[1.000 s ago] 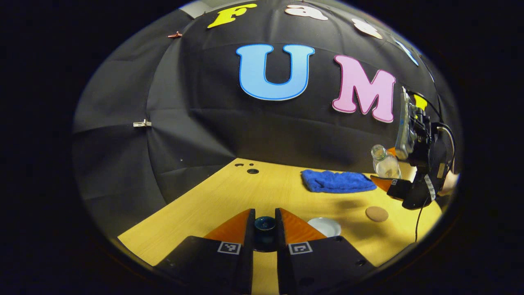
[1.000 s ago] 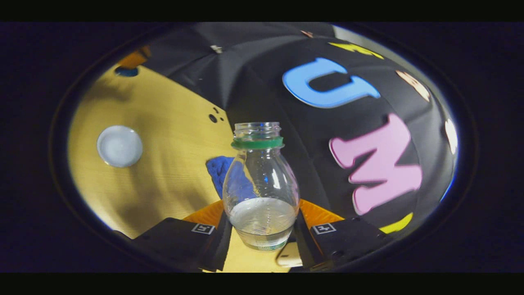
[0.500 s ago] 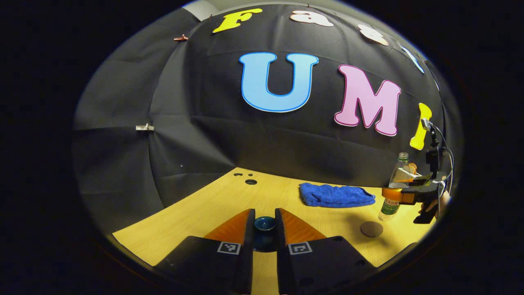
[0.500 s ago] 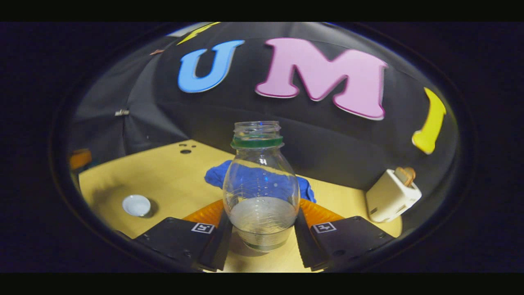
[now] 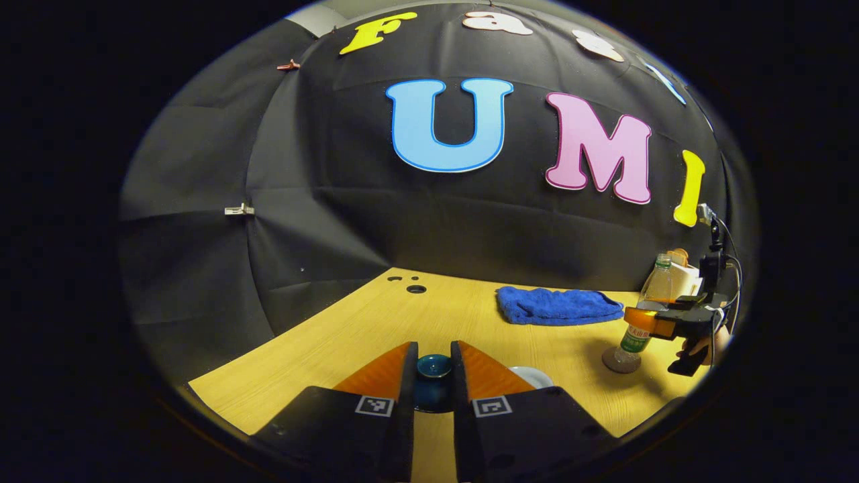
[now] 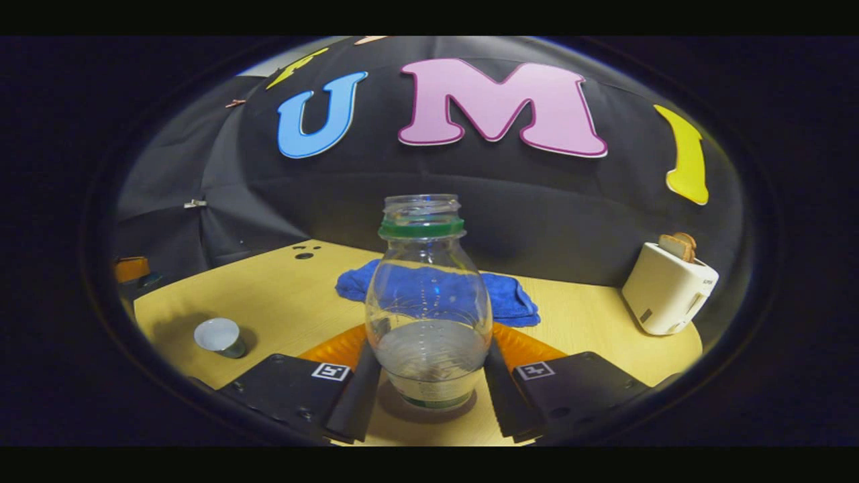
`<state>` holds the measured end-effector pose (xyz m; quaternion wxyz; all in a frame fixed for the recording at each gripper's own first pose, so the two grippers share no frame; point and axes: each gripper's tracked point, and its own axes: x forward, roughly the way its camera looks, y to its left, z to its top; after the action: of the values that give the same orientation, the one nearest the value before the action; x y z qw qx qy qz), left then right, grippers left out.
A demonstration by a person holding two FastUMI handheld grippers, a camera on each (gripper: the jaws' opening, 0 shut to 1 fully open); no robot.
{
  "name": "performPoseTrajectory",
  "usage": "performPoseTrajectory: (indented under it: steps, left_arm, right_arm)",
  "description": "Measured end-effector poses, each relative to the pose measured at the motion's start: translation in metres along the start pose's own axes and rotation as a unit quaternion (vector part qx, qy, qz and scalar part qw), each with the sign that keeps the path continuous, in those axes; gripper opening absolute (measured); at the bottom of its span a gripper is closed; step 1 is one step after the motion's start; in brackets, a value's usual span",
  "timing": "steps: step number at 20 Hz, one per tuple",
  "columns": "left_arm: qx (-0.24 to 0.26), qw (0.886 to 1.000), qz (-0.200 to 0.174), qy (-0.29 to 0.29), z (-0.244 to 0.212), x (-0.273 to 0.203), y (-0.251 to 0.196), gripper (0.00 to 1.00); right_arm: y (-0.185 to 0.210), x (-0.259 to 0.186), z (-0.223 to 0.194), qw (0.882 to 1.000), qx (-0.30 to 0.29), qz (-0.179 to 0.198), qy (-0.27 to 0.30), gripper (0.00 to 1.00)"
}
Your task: Open the teacup lid with one hand, grasp the water bottle and pour water into the teacup with the other hand; after pouring, place the water bottle on the coaster and then close the teacup lid.
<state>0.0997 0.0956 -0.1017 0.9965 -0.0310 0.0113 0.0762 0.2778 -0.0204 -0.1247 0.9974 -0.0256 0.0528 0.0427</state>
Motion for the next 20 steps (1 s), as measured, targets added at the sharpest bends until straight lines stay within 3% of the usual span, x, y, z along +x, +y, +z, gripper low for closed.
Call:
performPoseTrajectory:
  steps: [1,3,4,8,9,12,13,16,20]
  left_arm:
    - [-0.002,1.000,-0.003,0.003,-0.002,-0.002,-0.003,0.25]
    - [-0.006,1.000,-0.006,0.008,-0.007,-0.002,-0.006,0.29]
    - [-0.008,1.000,-0.007,0.009,-0.008,-0.003,-0.009,0.24]
    - [-0.007,1.000,-0.012,0.006,-0.007,-0.004,-0.015,0.28]
    - [-0.006,1.000,-0.013,0.004,-0.007,-0.003,-0.016,0.24]
    - [-0.005,1.000,-0.014,0.001,-0.006,-0.005,-0.017,0.28]
    - [-0.006,1.000,-0.015,0.001,-0.005,-0.005,-0.018,0.28]
    - [-0.008,1.000,-0.015,-0.002,-0.003,-0.007,-0.020,0.24]
    - [-0.011,1.000,-0.017,-0.006,0.001,-0.008,-0.024,0.28]
  right_arm:
    - [-0.002,0.000,-0.001,1.000,0.005,-0.003,0.000,0.75]
    - [-0.004,-0.005,-0.004,1.000,0.013,-0.005,0.007,0.76]
    - [-0.004,-0.006,-0.004,1.000,0.013,-0.004,0.007,0.78]
    - [-0.003,-0.003,-0.011,1.000,0.004,-0.006,0.018,0.80]
    - [-0.002,-0.003,-0.011,1.000,0.007,-0.005,0.022,0.80]
    - [-0.005,-0.006,-0.013,1.000,0.006,-0.011,0.026,0.97]
    - [-0.009,-0.007,-0.011,1.000,0.003,-0.021,0.022,0.98]
    - [-0.006,-0.017,-0.008,1.000,0.002,-0.021,0.013,0.98]
    - [-0.007,-0.035,-0.008,1.000,0.005,-0.028,0.005,0.98]
